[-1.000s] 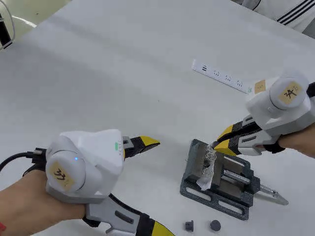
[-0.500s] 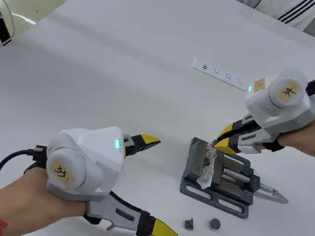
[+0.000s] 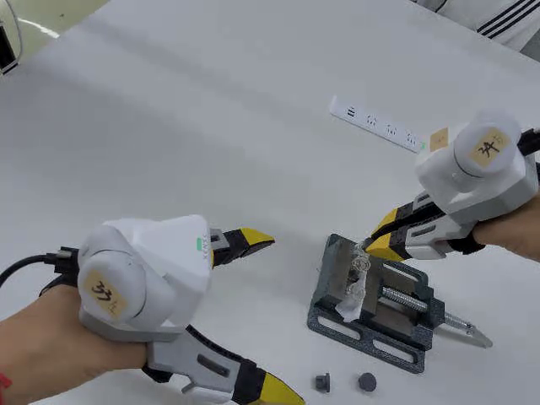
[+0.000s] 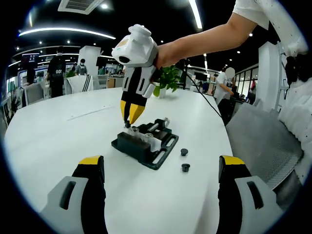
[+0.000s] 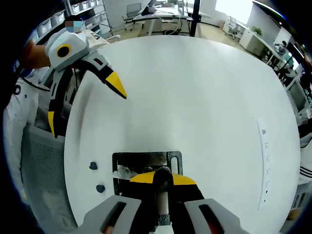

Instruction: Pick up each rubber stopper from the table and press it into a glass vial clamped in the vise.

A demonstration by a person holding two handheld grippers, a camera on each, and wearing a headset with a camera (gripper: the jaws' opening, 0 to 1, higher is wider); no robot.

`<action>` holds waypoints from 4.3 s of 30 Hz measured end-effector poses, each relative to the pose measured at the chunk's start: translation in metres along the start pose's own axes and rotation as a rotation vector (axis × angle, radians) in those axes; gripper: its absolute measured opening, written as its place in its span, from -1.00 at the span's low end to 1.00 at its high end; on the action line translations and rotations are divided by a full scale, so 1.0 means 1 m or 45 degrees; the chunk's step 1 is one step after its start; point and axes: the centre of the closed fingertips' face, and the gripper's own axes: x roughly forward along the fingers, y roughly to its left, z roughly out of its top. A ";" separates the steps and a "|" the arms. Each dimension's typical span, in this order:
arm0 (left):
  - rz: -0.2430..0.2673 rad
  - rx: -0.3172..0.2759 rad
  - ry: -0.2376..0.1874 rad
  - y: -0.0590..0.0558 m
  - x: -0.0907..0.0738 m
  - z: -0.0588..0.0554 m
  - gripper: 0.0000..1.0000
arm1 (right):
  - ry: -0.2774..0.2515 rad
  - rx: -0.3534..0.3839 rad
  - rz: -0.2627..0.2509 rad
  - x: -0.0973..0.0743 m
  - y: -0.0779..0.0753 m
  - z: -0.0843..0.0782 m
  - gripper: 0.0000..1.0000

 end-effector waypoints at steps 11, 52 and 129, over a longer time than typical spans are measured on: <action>-0.003 -0.001 -0.008 0.001 0.002 0.002 0.94 | 0.045 -0.003 0.010 0.000 0.001 0.000 -0.92; 0.010 -0.002 -0.009 0.005 -0.001 0.002 0.93 | 0.013 0.005 0.026 -0.002 0.002 0.003 -0.83; 0.018 -0.006 -0.012 0.008 0.001 -0.002 0.93 | 0.071 -0.047 0.003 0.000 0.001 -0.002 -1.00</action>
